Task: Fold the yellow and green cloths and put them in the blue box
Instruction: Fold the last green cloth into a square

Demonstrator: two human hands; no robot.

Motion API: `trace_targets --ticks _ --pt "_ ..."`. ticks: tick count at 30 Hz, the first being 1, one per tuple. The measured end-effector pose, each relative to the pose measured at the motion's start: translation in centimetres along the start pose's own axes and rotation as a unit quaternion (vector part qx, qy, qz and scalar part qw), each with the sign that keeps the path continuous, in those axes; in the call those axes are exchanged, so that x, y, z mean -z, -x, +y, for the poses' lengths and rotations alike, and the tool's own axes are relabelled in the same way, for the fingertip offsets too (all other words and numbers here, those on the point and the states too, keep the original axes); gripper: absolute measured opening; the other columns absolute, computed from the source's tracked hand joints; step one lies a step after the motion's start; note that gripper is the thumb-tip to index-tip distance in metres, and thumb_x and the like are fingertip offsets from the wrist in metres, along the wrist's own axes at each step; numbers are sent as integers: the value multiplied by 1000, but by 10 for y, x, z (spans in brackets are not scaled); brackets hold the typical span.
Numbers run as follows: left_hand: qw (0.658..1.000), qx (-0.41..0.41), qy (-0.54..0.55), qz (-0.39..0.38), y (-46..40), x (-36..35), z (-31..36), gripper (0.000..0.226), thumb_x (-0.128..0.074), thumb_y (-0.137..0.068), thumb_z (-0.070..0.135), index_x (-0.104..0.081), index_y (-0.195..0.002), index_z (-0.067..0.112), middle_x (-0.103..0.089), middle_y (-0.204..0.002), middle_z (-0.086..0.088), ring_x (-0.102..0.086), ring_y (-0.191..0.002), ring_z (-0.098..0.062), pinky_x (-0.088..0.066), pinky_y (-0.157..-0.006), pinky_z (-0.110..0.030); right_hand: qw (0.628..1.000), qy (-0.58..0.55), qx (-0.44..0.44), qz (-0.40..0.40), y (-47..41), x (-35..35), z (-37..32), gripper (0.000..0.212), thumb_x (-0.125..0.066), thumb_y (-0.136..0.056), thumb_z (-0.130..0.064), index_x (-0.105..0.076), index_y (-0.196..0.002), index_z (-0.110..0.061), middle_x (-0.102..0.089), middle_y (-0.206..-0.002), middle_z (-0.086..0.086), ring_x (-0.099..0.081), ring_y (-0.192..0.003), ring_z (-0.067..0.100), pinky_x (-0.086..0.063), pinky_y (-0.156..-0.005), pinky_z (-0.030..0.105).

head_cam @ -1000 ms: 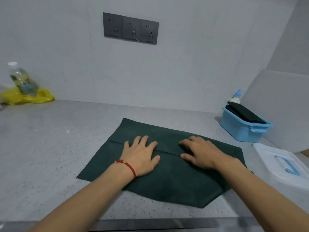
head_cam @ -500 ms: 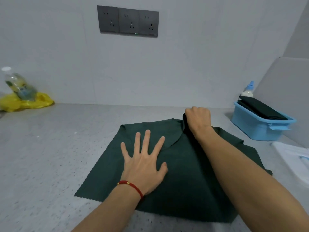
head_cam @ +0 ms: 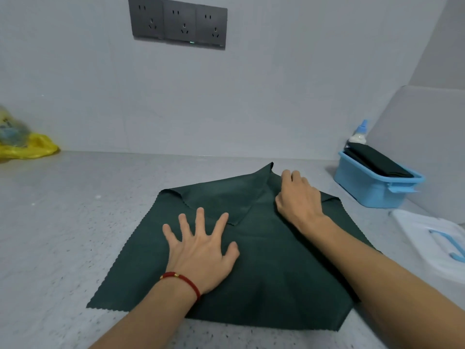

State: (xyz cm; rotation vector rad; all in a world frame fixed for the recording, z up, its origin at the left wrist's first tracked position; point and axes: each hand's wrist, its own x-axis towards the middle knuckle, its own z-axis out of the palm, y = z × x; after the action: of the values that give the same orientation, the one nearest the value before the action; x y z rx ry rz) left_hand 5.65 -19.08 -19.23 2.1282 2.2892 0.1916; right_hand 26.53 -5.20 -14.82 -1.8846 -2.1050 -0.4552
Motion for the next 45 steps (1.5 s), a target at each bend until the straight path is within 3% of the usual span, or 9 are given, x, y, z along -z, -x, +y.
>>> trace_targets --ticks 4,8,18,29,32,35,38,42,45 --pt "997 27 -49 -50 -1 22 5 72 -18 -88 77 -14 -154 47 -22 -162 -7 -20 -145 -44 -21 -111 -68 985 -8 -25 -169 15 -5 25 52 -33 -101 -57 -44 -136 -21 -49 -136 9 -45 -128 32 -43 -96 49" --pt "992 52 -84 -82 -34 51 4 72 -20 -86 80 -29 -148 45 -38 -149 -6 -38 -133 -39 -36 -100 -60 966 -41 -39 -252 -1 0 49 56 -19 -100 -60 -37 -150 -41 -39 -156 3 -26 -145 33 -26 -112 59" --pt "995 45 -61 -61 -127 20 -34 70 -10 -89 69 -14 -156 48 -21 -166 7 -15 -150 -30 -8 -108 -75 977 -5 -22 -210 -48 -20 63 53 -25 -100 -49 -46 -147 -36 -44 -146 12 -38 -134 32 -29 -108 50" --pt "986 72 150 27 -203 37 -78 60 -32 -95 58 -36 -149 32 -38 -158 -2 -32 -143 -31 -24 -111 -59 992 -26 -57 -113 -75 -36 62 58 -25 -101 -53 -26 -153 -25 -44 -140 17 -44 -127 36 -34 -103 52" --pt "951 -105 58 286 -192 36 -70 29 -47 -86 22 -56 -113 12 -55 -112 -10 -52 -102 -36 -43 -83 -45 987 -60 17 -146 -54 -40 34 71 -22 -95 -70 -15 -156 -34 -38 -148 13 -38 -136 34 -32 -108 58" --pt "917 -329 -10 226 -171 19 -54 23 -39 -78 27 -56 -93 20 -56 -87 0 -55 -82 -27 -42 -71 -39 966 -68 47 -244 -44 -48 24 72 -16 -95 -75 -16 -157 -38 -18 -163 8 -13 -152 29 -14 -117 68" --pt "971 -202 -65 109 -180 7 -56 44 -27 -91 42 -53 -125 31 -57 -120 5 -54 -112 -20 -40 -92 -40 966 -71 60 -242 -40 -56 26 74 -9 -95 -74 -5 -161 -39 -4 -169 5 3 -156 26 -2 -119 69" --pt "993 105 -62 -4 -202 29 -80 55 -22 -103 41 -24 -157 29 -21 -164 -6 -15 -151 -27 -14 -115 -66 959 -83 71 -261 -36 -56 32 74 -8 -94 -76 1 -161 -44 4 -171 1 10 -157 20 5 -122 63" --pt "992 67 -98 42 -171 40 -53 51 -28 -103 38 -36 -151 23 -21 -164 -11 -13 -151 -32 -14 -117 -64 963 -101 69 -239 -30 -38 33 68 -13 -99 -71 -5 -161 -44 1 -171 0 6 -157 21 4 -123 61"
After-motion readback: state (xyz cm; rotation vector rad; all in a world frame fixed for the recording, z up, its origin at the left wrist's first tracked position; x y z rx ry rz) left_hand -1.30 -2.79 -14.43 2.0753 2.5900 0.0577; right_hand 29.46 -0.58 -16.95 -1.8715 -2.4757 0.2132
